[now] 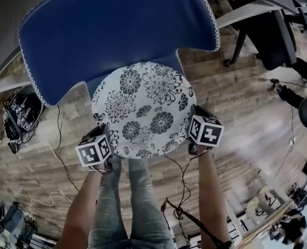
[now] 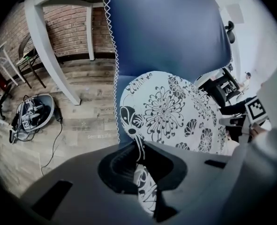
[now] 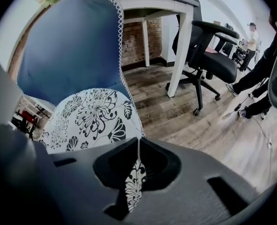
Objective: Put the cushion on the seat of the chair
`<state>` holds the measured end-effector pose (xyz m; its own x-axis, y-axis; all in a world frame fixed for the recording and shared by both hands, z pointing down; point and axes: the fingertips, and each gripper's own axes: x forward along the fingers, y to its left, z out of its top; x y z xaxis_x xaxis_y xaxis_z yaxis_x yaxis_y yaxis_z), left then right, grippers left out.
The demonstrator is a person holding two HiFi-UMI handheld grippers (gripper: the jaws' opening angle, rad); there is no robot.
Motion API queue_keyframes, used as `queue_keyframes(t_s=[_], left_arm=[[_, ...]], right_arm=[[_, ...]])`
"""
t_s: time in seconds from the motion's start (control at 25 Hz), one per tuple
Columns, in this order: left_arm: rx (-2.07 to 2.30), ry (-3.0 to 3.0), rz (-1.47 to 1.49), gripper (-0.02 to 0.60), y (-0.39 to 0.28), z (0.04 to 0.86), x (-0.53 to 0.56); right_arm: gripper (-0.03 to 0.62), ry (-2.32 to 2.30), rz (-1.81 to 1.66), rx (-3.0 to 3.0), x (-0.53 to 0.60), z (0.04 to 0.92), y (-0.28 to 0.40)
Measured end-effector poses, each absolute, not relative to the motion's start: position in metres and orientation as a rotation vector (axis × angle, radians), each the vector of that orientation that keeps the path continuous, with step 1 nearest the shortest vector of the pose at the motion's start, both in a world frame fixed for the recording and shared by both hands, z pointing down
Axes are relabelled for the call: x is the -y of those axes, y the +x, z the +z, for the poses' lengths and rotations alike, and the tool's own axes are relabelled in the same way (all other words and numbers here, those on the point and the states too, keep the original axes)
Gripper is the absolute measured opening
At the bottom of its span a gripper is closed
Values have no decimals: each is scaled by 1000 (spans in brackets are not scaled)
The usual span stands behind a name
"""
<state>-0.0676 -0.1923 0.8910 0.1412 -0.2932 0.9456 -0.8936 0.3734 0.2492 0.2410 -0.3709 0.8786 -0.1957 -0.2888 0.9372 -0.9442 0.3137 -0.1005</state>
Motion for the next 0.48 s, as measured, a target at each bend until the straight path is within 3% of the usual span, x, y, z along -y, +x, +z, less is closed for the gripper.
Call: queue_keyframes(t_s=[0.48], left_arm=[[1425,1126,661,20,-69,906,190]], right_arm=[[21,1115,856,1638,374,899,243]])
